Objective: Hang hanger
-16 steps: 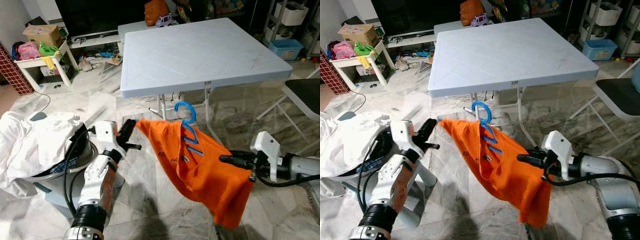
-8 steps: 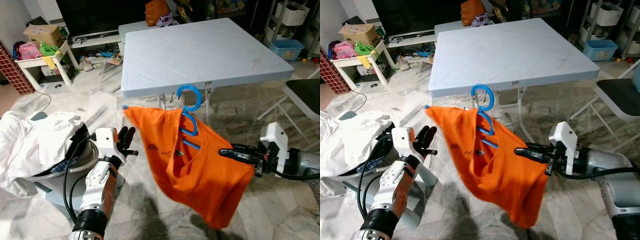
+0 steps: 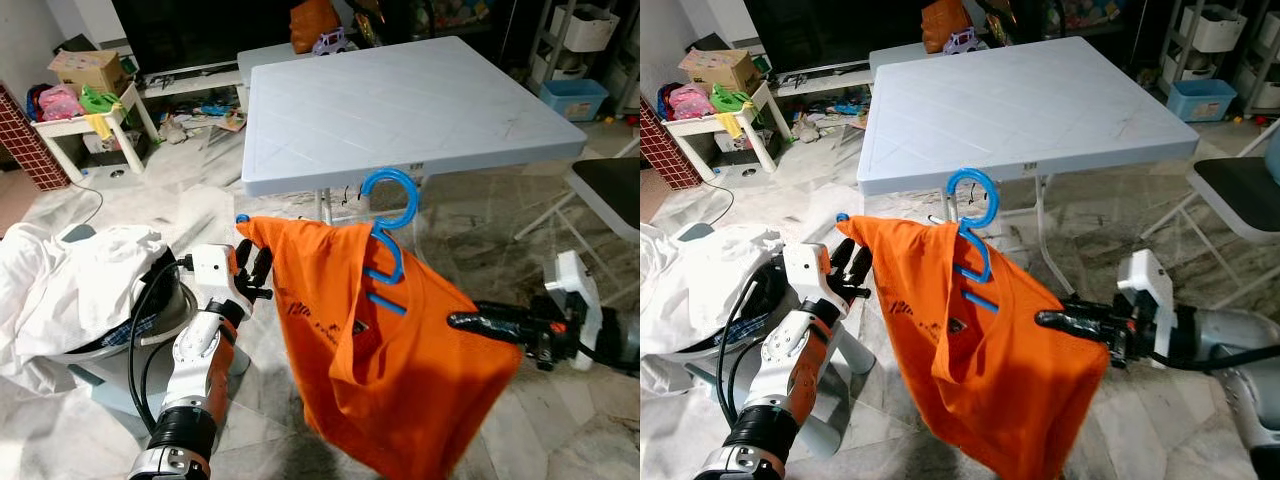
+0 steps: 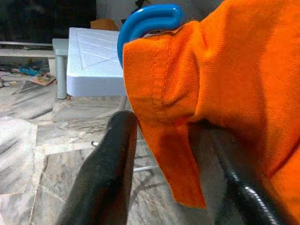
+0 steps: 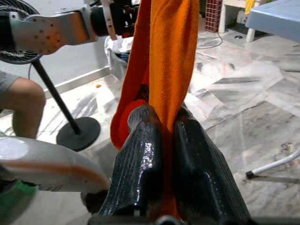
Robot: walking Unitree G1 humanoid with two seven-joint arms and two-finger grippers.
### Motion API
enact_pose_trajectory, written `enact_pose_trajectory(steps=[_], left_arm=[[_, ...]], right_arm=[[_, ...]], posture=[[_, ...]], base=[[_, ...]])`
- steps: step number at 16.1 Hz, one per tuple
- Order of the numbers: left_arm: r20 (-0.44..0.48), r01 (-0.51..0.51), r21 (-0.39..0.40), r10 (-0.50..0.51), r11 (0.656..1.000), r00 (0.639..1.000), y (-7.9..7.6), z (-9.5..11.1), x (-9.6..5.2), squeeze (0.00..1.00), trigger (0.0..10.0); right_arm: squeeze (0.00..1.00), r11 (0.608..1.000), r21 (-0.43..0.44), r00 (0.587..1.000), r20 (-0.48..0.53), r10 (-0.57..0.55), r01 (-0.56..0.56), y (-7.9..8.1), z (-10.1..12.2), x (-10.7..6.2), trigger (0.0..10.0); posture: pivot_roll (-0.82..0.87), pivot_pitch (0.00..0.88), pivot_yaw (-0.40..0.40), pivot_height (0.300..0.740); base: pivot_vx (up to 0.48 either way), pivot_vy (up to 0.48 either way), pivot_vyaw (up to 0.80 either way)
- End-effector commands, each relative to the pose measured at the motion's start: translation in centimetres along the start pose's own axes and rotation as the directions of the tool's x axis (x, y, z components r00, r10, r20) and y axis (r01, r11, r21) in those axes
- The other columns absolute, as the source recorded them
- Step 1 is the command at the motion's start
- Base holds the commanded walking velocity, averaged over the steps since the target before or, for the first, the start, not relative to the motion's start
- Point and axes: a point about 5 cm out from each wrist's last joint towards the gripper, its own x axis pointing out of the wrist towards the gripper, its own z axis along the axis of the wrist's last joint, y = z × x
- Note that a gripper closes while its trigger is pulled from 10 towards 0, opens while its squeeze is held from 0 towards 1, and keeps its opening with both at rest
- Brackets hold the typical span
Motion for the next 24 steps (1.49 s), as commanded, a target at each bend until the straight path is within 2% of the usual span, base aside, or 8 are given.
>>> enact_pose_trajectory(steps=[1,4,9,14,20,21,22,24], left_arm=[[0.016,0.005,-0.006,-0.005,1.000,1.000,0.0,0.5,0.5,1.00,10.0],[0.063,-0.024,-0.062,0.028,0.998,0.998,-0.5,0.9,0.3,1.00,10.0],[0.191,-0.065,0.054,0.053,0.996,0.980,-1.7,2.3,-1.4,1.00,10.0],[0.125,-0.169,0.000,0.168,0.986,0.978,0.3,1.4,-1.3,1.00,10.0],[0.058,-0.013,-0.073,0.018,0.997,0.998,-1.3,0.3,-1.2,1.00,10.0],[0.052,-0.001,-0.082,0.005,0.997,0.999,-1.3,0.2,-1.4,0.41,10.0],[0.049,0.011,-0.085,-0.007,0.996,0.999,-1.3,0.1,-1.6,0.00,10.0],[0.038,0.015,-0.086,-0.012,0.996,0.999,-0.9,0.0,-2.1,0.00,10.0]], right_arm=[[0.00,0.999,-0.040,0.999,0.029,0.035,-0.034,0.3,1.2,0.0,10.0],[0.00,0.999,-0.039,0.999,0.029,0.033,-0.032,0.3,1.3,-0.1,10.0],[0.00,0.999,-0.045,1.000,0.022,-0.010,0.011,-0.4,0.9,0.3,10.0],[0.00,0.999,-0.037,1.000,0.013,0.009,-0.009,-0.1,0.1,1.5,10.0],[0.00,0.997,-0.073,0.999,-0.037,0.011,-0.013,-0.6,-1.4,2.9,10.0],[0.00,0.997,-0.071,0.999,-0.049,0.008,-0.011,-1.2,-1.6,2.9,10.0],[0.00,0.997,-0.077,0.998,-0.057,-0.005,0.000,-1.8,-1.7,2.9,10.0],[0.00,0.996,-0.094,0.998,-0.068,-0.018,0.011,-2.6,-1.5,2.8,10.0]], posture=[[-0.14,0.000,0.131,0.740],[-0.14,0.000,0.134,0.740],[-0.13,0.000,0.131,0.740],[-0.13,0.000,0.121,0.740],[-0.13,0.000,0.133,0.740],[-0.12,0.000,0.131,0.740],[-0.12,0.000,0.131,0.740],[-0.11,0.000,0.131,0.740]], base=[[0.000,0.000,0.00],[0.000,0.000,0.00],[0.000,0.000,0.00],[0.000,0.000,0.00],[0.000,0.000,0.00],[0.000,0.000,0.00],[0.000,0.000,0.00],[0.000,0.000,0.00]])
